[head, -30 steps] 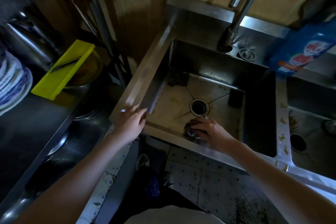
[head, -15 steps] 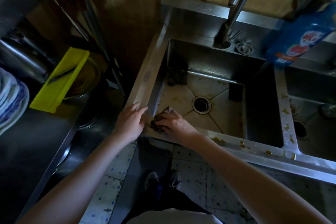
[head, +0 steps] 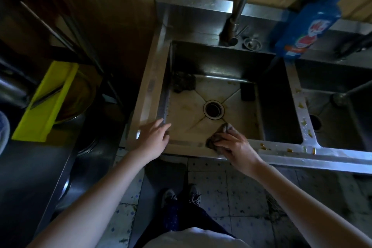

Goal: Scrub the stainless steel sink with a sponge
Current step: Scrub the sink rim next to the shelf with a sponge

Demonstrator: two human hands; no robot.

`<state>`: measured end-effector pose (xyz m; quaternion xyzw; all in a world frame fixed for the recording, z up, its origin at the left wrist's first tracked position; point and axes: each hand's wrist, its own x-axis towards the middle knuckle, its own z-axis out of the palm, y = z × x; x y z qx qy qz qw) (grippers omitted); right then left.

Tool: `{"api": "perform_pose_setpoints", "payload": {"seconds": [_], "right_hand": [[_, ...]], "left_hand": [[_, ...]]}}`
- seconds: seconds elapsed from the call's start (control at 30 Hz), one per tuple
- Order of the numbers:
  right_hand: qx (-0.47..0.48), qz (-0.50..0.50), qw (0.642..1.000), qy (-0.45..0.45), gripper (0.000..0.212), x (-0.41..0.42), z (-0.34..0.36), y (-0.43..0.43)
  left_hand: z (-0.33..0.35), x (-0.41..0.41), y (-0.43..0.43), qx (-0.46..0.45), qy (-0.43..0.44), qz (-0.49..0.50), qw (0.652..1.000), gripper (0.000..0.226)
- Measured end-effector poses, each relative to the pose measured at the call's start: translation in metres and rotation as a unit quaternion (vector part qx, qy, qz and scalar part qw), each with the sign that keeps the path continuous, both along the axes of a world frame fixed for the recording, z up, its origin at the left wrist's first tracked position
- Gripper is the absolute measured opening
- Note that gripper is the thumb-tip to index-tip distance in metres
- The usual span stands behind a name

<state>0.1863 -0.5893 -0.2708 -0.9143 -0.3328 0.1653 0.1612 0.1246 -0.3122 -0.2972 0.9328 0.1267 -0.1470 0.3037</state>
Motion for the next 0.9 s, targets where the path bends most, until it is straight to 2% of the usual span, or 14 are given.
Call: {"api": "perform_pose_setpoints", "payload": {"seconds": [0.1, 0.17, 0.33, 0.4, 0.5, 0.57, 0.77, 0.9], "right_hand": [[-0.017, -0.060, 0.998, 0.016, 0.026, -0.002, 0.003, -0.021], [0.004, -0.086, 0.995, 0.041, 0.022, 0.000, 0.003, -0.022], [0.046, -0.088, 0.994, 0.033, 0.014, -0.007, 0.006, 0.006], [0.057, -0.076, 0.995, 0.027, 0.019, -0.016, 0.003, 0.026], [0.065, -0.084, 0.993, 0.056, 0.040, -0.024, -0.003, 0.064], [0.040, -0.067, 0.996, 0.042, 0.048, -0.025, -0.010, 0.084], [-0.043, -0.051, 0.996, -0.057, 0.041, -0.026, -0.018, 0.081], [-0.062, -0.093, 0.993, -0.049, 0.042, -0.021, -0.011, 0.049]], "left_hand": [[-0.005, 0.003, -0.008, -0.020, 0.015, -0.023, 0.999, 0.045], [-0.007, 0.004, -0.011, -0.013, 0.018, -0.037, 0.999, 0.045], [-0.008, 0.005, -0.011, 0.014, 0.004, -0.049, 0.999, 0.043], [-0.007, 0.005, -0.007, 0.012, -0.005, -0.047, 0.999, 0.042], [-0.005, 0.003, -0.001, 0.015, -0.014, -0.044, 0.999, 0.042], [-0.003, 0.002, 0.002, 0.022, -0.024, -0.042, 0.999, 0.041], [-0.002, 0.000, 0.004, 0.042, -0.048, -0.050, 0.997, 0.039], [-0.006, 0.004, -0.011, 0.014, -0.039, -0.055, 0.998, 0.037]]}}
